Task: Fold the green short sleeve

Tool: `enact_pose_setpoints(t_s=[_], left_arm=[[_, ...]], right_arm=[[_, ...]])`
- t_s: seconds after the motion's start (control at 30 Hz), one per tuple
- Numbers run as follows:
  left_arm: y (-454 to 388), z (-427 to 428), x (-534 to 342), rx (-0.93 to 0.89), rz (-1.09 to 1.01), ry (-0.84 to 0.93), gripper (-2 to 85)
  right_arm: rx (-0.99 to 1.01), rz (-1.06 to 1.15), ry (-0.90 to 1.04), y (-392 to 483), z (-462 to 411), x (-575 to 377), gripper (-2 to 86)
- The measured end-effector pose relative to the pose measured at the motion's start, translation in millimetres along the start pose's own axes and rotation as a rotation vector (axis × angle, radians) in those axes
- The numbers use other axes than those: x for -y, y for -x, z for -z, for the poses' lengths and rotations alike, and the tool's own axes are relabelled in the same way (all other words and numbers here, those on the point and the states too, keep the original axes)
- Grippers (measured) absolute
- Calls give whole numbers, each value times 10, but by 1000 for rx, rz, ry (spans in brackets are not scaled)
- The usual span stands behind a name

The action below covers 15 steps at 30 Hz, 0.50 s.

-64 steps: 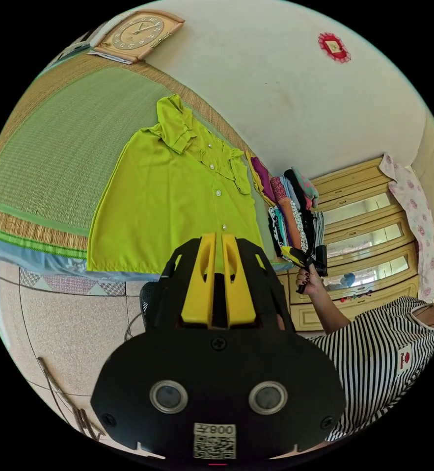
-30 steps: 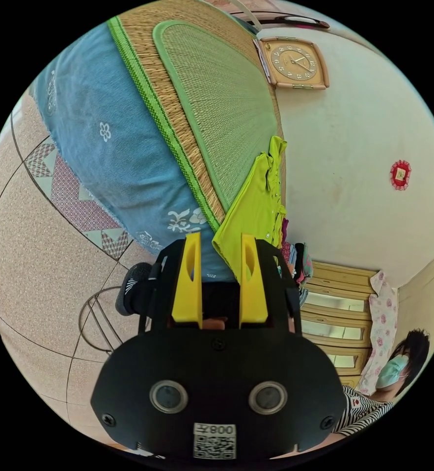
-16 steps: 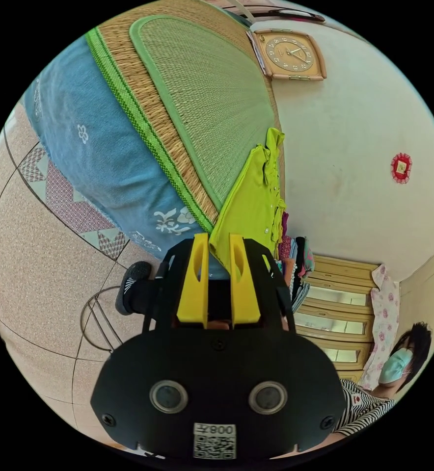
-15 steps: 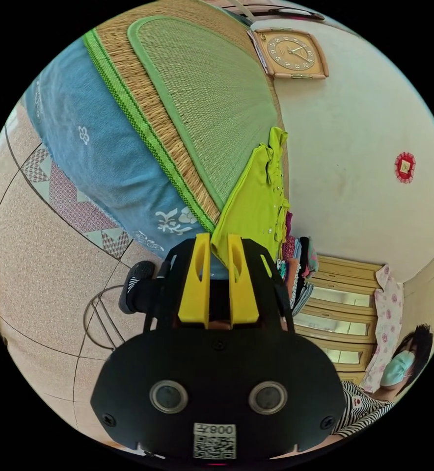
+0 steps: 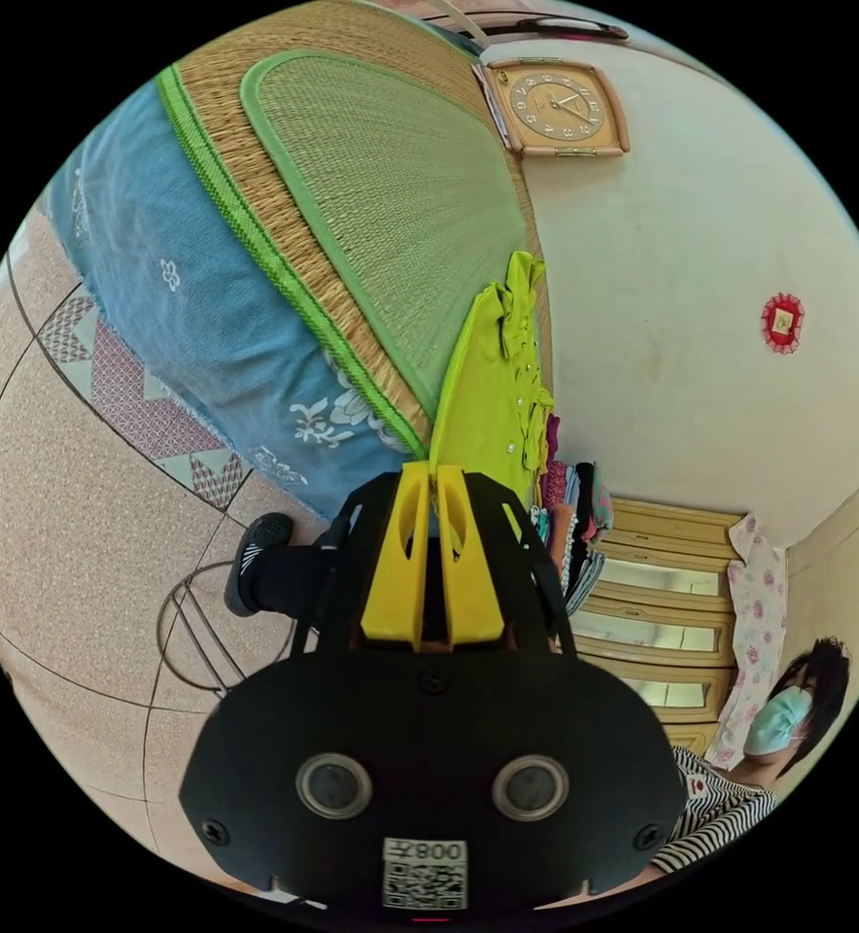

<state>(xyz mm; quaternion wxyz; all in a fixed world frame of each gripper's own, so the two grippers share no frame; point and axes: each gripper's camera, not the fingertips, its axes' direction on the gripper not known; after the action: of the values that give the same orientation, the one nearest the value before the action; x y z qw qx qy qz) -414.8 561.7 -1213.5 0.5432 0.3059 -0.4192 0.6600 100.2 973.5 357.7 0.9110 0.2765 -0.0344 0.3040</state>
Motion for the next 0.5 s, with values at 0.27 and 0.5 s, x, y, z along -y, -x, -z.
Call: enact_pose_setpoints(t_s=[0.27, 0.5], left_arm=[[-38, 136, -315, -95, -32, -33, 9], [-186, 346, -565, -186, -108, -56, 9]], right_arm=[[61, 51, -5, 169, 159, -280, 7], [115, 111, -46, 349, 469, -610, 7]])
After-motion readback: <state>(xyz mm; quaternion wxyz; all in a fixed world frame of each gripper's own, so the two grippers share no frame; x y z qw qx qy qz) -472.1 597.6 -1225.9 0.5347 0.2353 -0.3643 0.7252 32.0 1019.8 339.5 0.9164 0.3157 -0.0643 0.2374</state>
